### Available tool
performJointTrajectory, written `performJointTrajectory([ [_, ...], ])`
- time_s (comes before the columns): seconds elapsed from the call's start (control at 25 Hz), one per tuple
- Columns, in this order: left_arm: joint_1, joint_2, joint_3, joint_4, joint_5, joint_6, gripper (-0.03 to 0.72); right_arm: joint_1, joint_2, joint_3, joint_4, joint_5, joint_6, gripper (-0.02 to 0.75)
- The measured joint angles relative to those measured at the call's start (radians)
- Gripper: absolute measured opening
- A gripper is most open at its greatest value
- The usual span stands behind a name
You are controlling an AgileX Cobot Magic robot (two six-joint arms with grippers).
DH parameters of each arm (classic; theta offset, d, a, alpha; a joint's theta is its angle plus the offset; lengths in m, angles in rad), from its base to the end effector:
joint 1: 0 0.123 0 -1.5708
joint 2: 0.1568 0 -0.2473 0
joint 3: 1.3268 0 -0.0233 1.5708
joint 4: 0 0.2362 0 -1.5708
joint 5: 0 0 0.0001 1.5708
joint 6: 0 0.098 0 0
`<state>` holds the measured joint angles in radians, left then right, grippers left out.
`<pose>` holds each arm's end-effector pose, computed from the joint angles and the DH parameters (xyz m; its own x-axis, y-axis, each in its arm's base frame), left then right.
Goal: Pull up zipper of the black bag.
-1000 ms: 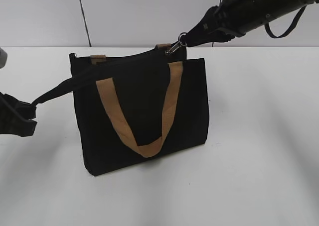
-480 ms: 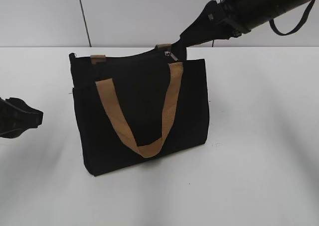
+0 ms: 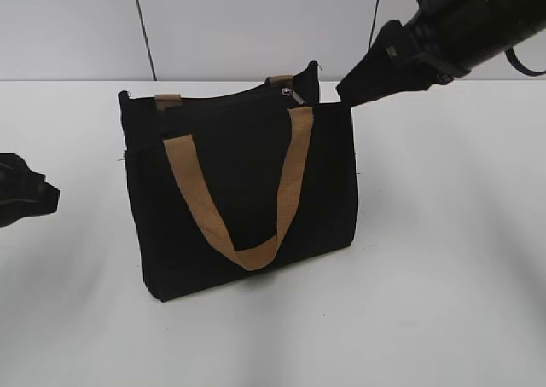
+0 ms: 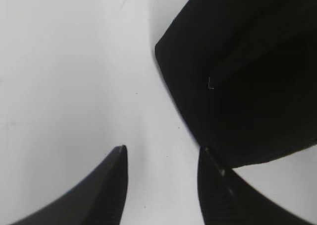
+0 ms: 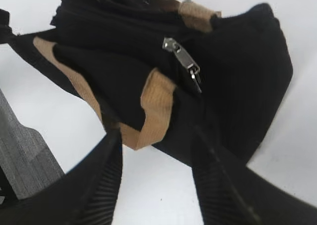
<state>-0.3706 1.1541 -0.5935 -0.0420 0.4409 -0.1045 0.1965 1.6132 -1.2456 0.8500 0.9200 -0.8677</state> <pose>0.2017 -0.0802 0.1974 -0.7836 0.1521 -0.6024 0.2637 0.9593 -0.1008 0.3074 0.1210 0.2565 -0.6697 -0.3466 -0.6568 -0.6740 0.6549 0.3417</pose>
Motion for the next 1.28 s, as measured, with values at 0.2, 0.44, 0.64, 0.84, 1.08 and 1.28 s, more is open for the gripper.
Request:
performJointTrajectory([
  [0.2,0.000,-0.082,-0.017,-0.001,0.098,0.000,0.349,0.000,-0.080,0.134,-0.022,-0.074,0.002,0.360],
  [0.44,0.000,-0.220,-0.017,0.020,0.231,0.000,0.349,0.000,-0.237,0.267,-0.038,-0.120,0.003,0.360],
  [0.64,0.000,-0.346,-0.017,0.042,0.326,0.000,0.349,0.000,-0.409,0.372,-0.073,-0.122,0.015,0.360],
  [0.84,0.000,-0.481,-0.017,0.042,0.417,0.000,0.349,0.000,-0.583,0.483,-0.167,-0.124,0.137,0.360],
  [1.08,0.000,-0.605,-0.017,0.052,0.530,0.000,0.349,0.000,-0.856,0.587,-0.299,-0.100,0.304,0.360],
  [1.28,-0.001,-0.708,-0.017,0.075,0.595,0.000,0.349,0.000,-1.046,0.606,-0.444,-0.004,0.501,0.360],
])
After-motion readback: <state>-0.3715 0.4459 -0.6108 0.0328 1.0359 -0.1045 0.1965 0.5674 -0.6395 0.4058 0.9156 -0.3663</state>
